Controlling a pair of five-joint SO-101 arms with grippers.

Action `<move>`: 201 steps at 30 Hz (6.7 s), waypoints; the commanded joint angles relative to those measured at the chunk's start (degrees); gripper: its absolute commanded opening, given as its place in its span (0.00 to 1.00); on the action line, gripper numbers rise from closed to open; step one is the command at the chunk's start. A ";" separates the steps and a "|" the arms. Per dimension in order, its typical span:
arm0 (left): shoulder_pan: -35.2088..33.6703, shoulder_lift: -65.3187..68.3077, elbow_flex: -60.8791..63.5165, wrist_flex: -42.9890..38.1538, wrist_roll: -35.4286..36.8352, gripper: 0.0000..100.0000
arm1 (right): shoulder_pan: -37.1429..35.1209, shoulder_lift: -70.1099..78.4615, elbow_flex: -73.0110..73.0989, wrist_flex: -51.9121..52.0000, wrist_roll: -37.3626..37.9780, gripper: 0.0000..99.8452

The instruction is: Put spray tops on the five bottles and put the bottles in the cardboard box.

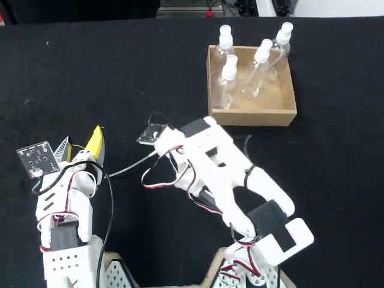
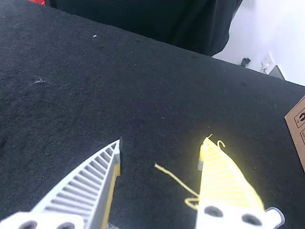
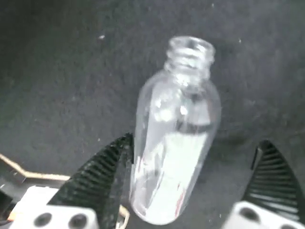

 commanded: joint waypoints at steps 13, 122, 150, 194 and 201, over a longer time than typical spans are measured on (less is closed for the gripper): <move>0.66 -0.26 1.19 -0.53 -0.62 0.26 | 6.42 -3.21 -2.15 1.05 -10.20 0.17; 30.37 78.07 -58.33 18.29 -27.25 0.26 | 21.80 -84.53 37.85 -17.23 -23.21 0.16; 29.14 110.51 -78.29 18.37 -34.90 0.26 | 21.45 -84.79 38.73 -17.14 -23.21 0.16; 29.32 64.62 -101.49 41.76 -14.77 0.07 | 1.85 -84.97 38.90 -22.15 -27.52 0.16; 34.59 54.95 -101.49 40.44 -14.77 0.07 | -1.76 -90.42 41.36 -26.37 -32.00 0.16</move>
